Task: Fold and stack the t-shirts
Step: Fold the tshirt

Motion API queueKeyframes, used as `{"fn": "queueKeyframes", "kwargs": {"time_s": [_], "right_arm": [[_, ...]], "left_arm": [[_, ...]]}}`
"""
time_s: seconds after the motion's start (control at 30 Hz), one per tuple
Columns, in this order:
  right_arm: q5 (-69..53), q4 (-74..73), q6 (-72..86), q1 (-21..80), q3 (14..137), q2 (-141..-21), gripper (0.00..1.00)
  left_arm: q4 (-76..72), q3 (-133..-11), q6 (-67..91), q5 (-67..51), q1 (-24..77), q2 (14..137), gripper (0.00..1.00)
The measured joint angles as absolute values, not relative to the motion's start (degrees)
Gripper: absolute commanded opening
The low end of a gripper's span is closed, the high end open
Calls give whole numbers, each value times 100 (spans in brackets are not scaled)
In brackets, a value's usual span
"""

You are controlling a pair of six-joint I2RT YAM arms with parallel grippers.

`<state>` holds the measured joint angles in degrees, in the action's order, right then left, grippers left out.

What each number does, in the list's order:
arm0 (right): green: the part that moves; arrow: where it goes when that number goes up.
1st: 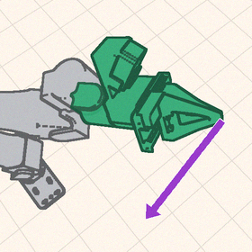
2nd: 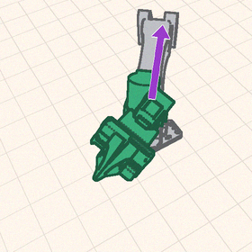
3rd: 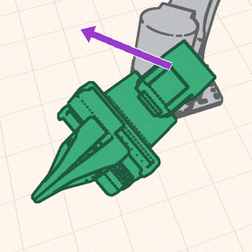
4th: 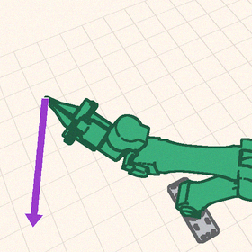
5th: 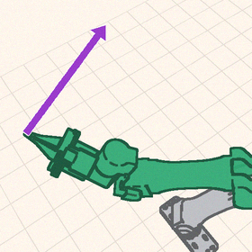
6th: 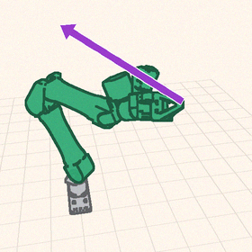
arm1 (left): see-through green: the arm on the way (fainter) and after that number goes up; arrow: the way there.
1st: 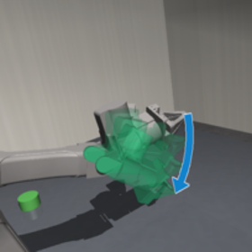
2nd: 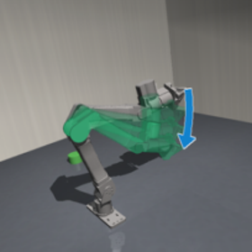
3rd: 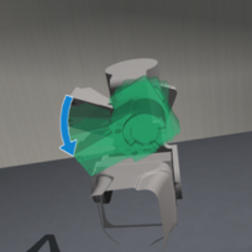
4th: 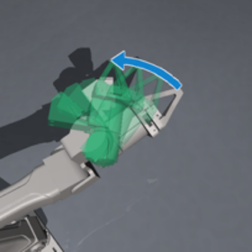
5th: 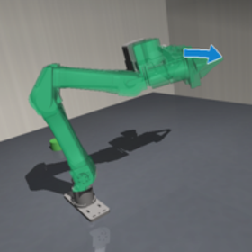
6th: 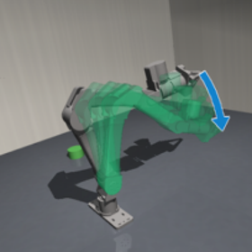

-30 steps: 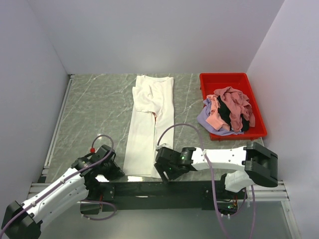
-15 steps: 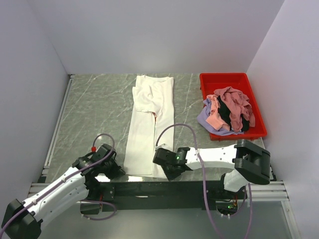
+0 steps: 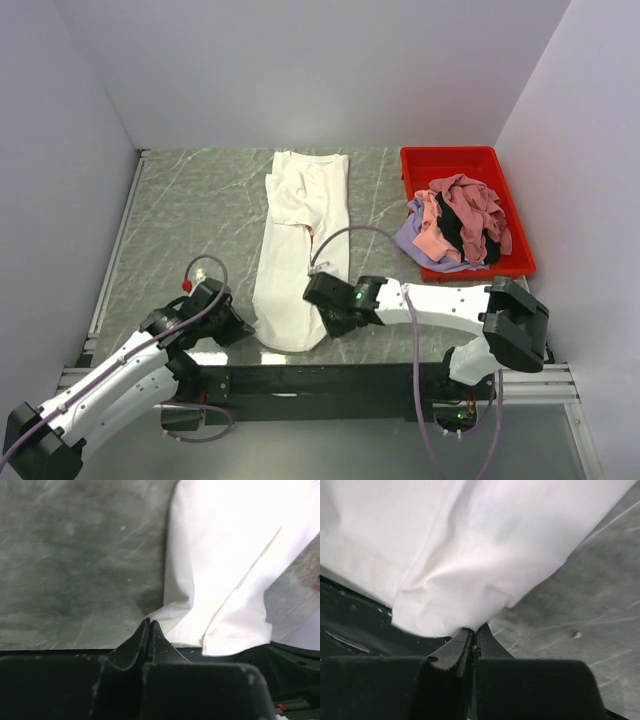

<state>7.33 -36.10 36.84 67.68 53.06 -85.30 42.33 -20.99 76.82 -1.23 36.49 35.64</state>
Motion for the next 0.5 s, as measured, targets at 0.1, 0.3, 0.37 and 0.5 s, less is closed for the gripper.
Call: {"fn": "queueKeyframes", "kwargs": {"time_s": [0.1, 0.3, 0.37, 0.5], "right_arm": [[851, -3634, 3562, 6399, 5511, -8462, 0], [1024, -3726, 3301, 5730, 5861, -8401, 0], [1111, -3780, 3218, 5548, 5988, -8401, 0], [1227, -3896, 3033, 5188, 6370, -8405, 0]], "left_arm": [[4136, -2440, 7609, 106, 3653, 3911, 0], [3787, -3275, 7356, 615, 3653, 4862, 0], [3717, -3573, 7253, 819, 3653, 5177, 1], [3651, -4198, 7050, 1199, 3616, 5778, 1]]}}
